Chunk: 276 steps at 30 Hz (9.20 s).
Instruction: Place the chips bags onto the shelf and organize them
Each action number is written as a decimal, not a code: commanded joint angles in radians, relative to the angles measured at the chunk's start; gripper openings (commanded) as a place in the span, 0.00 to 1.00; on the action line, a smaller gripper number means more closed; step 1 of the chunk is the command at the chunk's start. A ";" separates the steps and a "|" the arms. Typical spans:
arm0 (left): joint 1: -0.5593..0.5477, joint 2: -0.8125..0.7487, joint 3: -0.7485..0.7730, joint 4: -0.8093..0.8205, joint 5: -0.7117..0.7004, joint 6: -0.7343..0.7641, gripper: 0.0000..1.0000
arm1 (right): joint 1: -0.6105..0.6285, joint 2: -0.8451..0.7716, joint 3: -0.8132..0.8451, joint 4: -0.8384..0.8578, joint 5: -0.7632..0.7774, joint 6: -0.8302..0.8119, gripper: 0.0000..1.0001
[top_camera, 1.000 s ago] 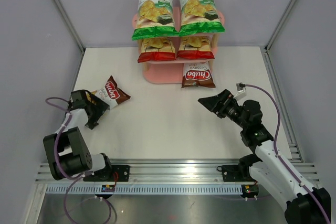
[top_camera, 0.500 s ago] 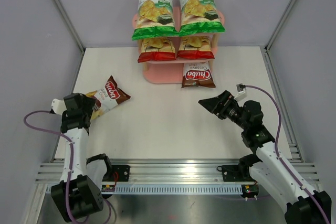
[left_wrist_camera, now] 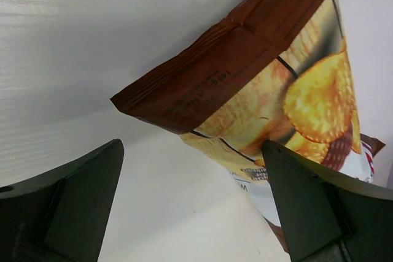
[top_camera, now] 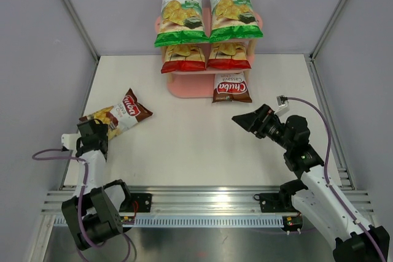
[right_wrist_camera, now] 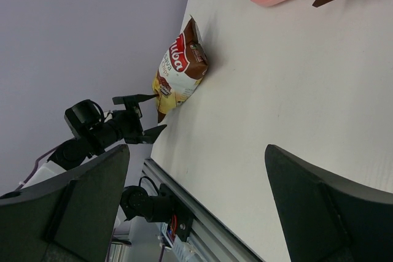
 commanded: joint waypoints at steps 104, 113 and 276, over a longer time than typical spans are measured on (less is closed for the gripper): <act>-0.199 -0.220 -0.309 1.000 0.829 -0.529 0.00 | 0.630 0.976 0.098 1.136 0.343 0.342 0.98; -0.228 -0.204 -0.272 0.949 0.894 -0.491 0.00 | 0.645 1.048 0.107 1.233 0.300 0.325 0.75; -0.147 -0.207 0.274 -0.060 1.044 0.589 0.99 | 0.124 1.271 0.617 0.463 0.272 0.256 0.52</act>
